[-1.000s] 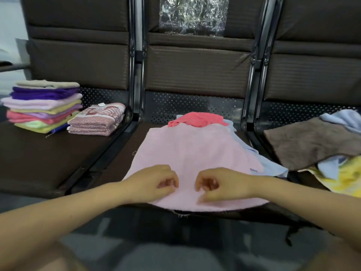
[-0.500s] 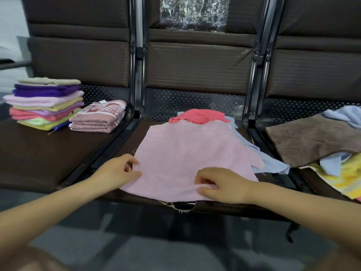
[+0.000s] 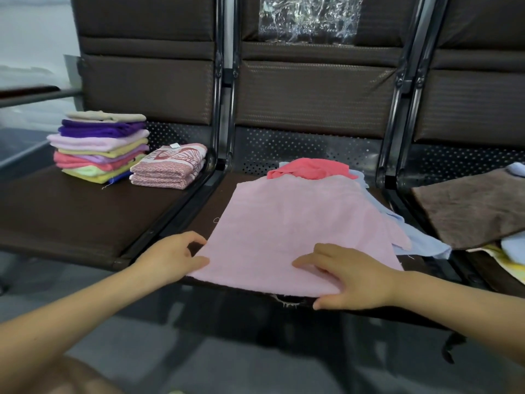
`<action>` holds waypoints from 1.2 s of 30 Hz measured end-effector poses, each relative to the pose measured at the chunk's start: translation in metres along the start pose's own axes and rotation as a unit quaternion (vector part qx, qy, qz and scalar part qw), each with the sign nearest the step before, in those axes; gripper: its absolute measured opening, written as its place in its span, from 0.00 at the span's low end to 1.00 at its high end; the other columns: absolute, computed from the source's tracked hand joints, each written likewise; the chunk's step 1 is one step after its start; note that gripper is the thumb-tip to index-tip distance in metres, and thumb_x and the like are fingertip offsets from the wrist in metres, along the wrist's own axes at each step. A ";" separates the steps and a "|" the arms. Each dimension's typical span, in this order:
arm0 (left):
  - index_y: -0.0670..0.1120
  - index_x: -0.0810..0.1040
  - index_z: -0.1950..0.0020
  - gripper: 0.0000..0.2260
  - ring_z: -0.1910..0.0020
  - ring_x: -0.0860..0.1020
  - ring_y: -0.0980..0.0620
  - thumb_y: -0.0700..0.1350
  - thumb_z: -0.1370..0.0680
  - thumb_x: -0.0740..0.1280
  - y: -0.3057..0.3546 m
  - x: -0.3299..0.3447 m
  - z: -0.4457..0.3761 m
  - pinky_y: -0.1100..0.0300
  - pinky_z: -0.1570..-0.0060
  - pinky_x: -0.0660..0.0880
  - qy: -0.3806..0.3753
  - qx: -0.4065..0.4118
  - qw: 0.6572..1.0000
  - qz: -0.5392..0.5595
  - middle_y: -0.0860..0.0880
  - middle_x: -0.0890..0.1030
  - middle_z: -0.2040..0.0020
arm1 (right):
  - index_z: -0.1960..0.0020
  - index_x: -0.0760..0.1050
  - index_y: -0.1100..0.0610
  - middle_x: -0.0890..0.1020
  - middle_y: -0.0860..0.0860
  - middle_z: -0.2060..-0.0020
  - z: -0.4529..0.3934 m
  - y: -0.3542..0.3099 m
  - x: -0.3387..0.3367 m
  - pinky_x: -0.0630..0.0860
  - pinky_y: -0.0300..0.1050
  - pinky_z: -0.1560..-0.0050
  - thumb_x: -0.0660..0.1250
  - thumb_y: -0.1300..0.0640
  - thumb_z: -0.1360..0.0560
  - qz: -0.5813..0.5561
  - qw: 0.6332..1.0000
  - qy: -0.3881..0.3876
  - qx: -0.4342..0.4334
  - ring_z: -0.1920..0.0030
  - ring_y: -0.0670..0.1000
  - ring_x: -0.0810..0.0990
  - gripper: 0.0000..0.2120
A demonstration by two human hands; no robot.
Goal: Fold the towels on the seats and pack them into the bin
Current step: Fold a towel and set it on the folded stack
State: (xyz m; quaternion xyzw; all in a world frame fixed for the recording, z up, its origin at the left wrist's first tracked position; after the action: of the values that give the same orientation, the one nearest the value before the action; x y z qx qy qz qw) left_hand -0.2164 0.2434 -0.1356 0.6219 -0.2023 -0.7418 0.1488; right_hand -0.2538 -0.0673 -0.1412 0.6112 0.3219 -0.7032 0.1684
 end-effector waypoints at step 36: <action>0.49 0.71 0.59 0.19 0.58 0.75 0.48 0.65 0.26 0.61 0.120 0.006 -0.079 0.54 0.61 0.65 0.012 0.334 0.905 -0.263 0.49 0.75 0.64 | 0.58 0.72 0.59 0.73 0.47 0.64 -0.015 0.085 -0.069 0.64 0.37 0.62 0.58 0.60 0.22 -0.028 0.980 0.018 0.194 0.57 0.51 0.70 0.08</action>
State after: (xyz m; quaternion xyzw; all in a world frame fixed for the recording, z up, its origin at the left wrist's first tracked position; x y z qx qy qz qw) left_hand -0.1434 0.1268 -0.0936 0.6749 -0.2650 -0.6354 -0.2656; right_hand -0.1753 -0.1311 -0.0957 0.6353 0.1990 -0.7459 0.0212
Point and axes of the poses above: each hand's wrist, its own z-axis away from the middle knuckle, its own x-axis out of the palm, y = z × x, the point moved 4 cm from there along -z, towards the middle knuckle
